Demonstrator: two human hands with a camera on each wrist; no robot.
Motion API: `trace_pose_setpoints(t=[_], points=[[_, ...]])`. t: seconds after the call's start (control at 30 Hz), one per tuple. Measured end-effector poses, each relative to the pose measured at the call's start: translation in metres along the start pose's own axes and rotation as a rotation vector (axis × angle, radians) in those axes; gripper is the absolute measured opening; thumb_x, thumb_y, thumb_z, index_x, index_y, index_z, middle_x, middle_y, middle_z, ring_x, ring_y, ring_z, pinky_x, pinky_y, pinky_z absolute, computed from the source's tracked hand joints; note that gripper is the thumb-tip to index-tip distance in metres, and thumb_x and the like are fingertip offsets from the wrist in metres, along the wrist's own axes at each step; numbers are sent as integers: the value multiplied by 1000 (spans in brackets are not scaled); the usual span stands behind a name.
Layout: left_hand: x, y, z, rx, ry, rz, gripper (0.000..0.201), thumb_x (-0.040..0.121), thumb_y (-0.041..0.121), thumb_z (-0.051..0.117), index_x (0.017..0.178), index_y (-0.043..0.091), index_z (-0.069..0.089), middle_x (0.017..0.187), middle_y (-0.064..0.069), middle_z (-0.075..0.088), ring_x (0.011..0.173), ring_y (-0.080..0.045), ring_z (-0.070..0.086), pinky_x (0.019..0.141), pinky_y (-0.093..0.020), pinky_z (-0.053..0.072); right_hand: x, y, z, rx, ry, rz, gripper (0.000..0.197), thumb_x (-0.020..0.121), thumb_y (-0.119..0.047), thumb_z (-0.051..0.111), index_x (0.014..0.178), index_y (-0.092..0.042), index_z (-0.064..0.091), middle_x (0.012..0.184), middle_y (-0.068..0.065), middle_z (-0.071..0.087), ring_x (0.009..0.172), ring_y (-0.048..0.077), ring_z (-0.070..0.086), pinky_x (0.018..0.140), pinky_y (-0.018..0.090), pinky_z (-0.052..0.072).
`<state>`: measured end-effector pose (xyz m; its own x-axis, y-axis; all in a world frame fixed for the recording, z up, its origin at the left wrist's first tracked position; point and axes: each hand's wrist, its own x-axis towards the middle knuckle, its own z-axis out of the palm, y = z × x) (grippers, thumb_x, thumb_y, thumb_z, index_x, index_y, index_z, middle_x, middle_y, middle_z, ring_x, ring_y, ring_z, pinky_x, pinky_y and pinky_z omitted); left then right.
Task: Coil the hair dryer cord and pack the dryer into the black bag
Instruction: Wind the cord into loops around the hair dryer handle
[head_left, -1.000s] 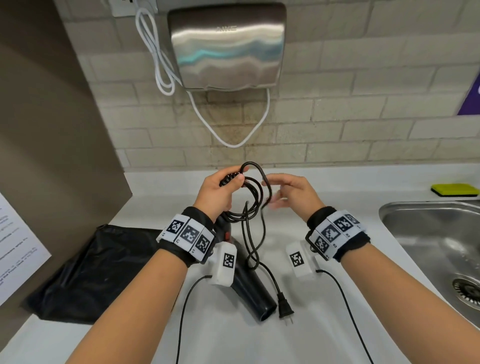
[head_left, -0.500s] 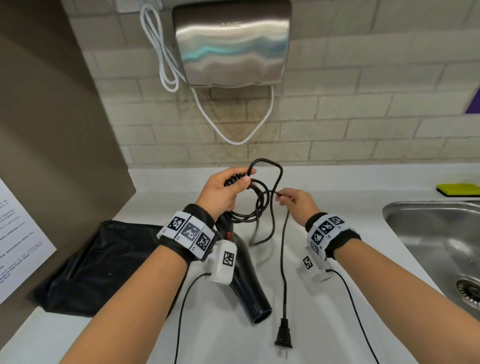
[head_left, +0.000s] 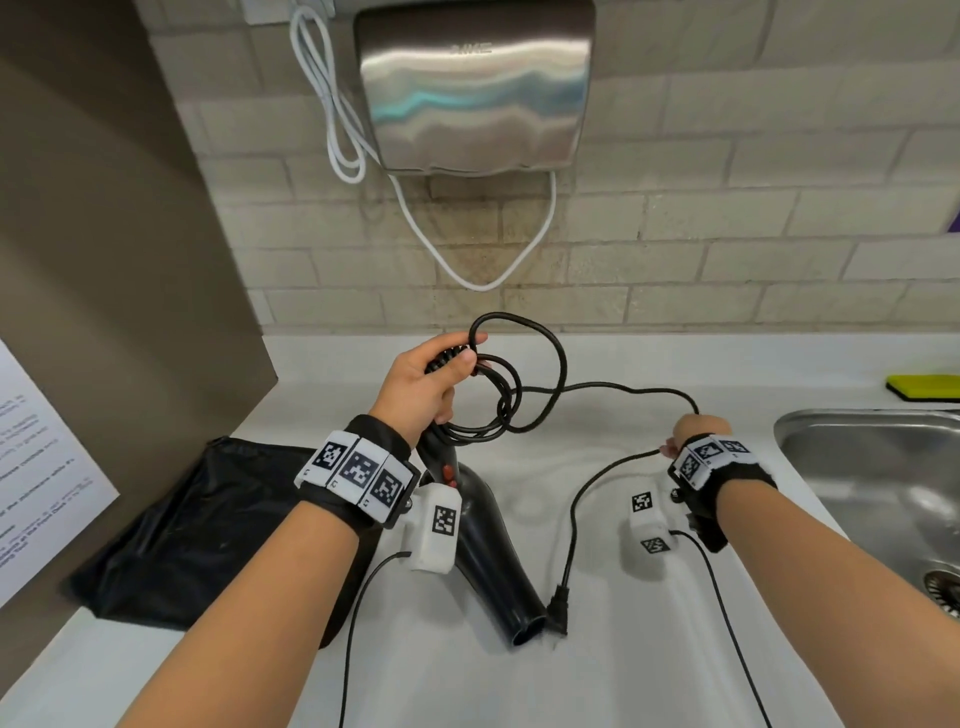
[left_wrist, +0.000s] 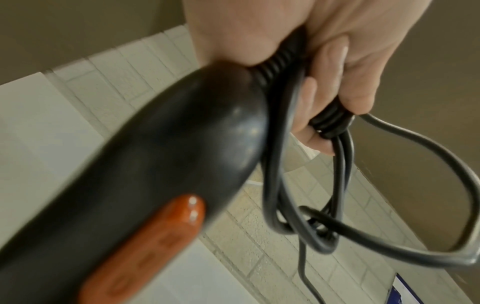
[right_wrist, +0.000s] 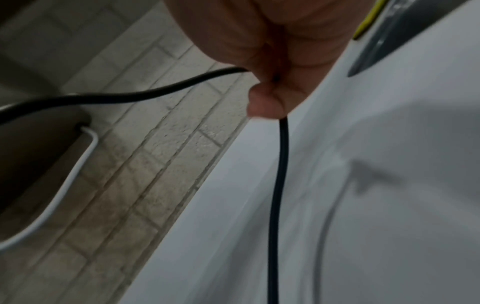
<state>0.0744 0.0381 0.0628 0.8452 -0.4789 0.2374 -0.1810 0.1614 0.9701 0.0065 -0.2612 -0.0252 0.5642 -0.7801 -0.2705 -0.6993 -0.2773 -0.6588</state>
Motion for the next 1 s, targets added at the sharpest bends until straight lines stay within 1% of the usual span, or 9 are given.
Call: trace_pose_setpoints(t=[0.13,0.2,0.27,0.37,0.5,0.7,0.77,0.87,1.0], points=[[1,0,0,0,-2,6,28,93,8,51,102,32,64,72,-1,59,35,-5,23,36,-16,25,-5,-8,17,339,53,-41,37,91,-4,44,128,-1,45,127,22,52,97,30,59,89,41,52],[2,-1,1,-9,-1,4,29,93,8,51,102,32,65,72,-1,58,35,-5,23,36,-16,25,-19,-18,28,327,163,-227,49,87,0,48,135,-6,39,135,22,41,111,36,53,96,39,46],[3,0,3,-12,10,-1,27,93,7,51,100,29,66,69,2,59,34,-5,23,36,-17,23,-40,-31,38,290,108,-523,42,91,-3,46,133,-7,43,131,16,45,113,31,50,98,32,40],[6,0,5,-2,42,-4,23,93,8,52,100,26,65,62,10,64,33,-4,22,36,-17,22,-83,-51,46,558,-119,-746,31,99,-12,34,127,-11,47,98,0,58,71,15,50,66,22,41],[9,-1,5,8,66,-2,20,93,9,52,105,22,63,60,11,65,32,-4,23,35,-16,24,-112,-71,48,794,-323,-733,30,100,-14,32,125,-28,33,87,-4,53,53,9,41,47,13,35],[10,-1,6,13,79,4,19,93,11,53,105,21,64,59,11,64,32,-4,24,35,-16,25,-120,-77,46,812,-429,-788,33,82,18,51,90,-14,49,79,3,52,46,5,54,47,18,47],[11,-2,9,26,67,9,18,92,12,54,103,23,64,59,10,64,32,-4,25,35,-16,25,-124,-79,48,817,-384,-802,33,77,17,58,80,-15,50,72,3,54,49,6,57,50,18,48],[11,-1,16,31,48,-4,17,93,13,54,99,23,64,68,3,60,31,-4,25,34,-16,26,-128,-84,56,642,-66,-883,29,74,5,68,74,-19,51,70,-7,53,55,0,52,57,10,44],[12,-1,18,26,14,-27,15,93,14,52,98,23,63,80,-4,60,32,-4,26,35,-16,27,-132,-90,63,416,128,-1027,27,78,-2,67,87,-16,46,82,-17,34,64,-5,44,64,8,39]])
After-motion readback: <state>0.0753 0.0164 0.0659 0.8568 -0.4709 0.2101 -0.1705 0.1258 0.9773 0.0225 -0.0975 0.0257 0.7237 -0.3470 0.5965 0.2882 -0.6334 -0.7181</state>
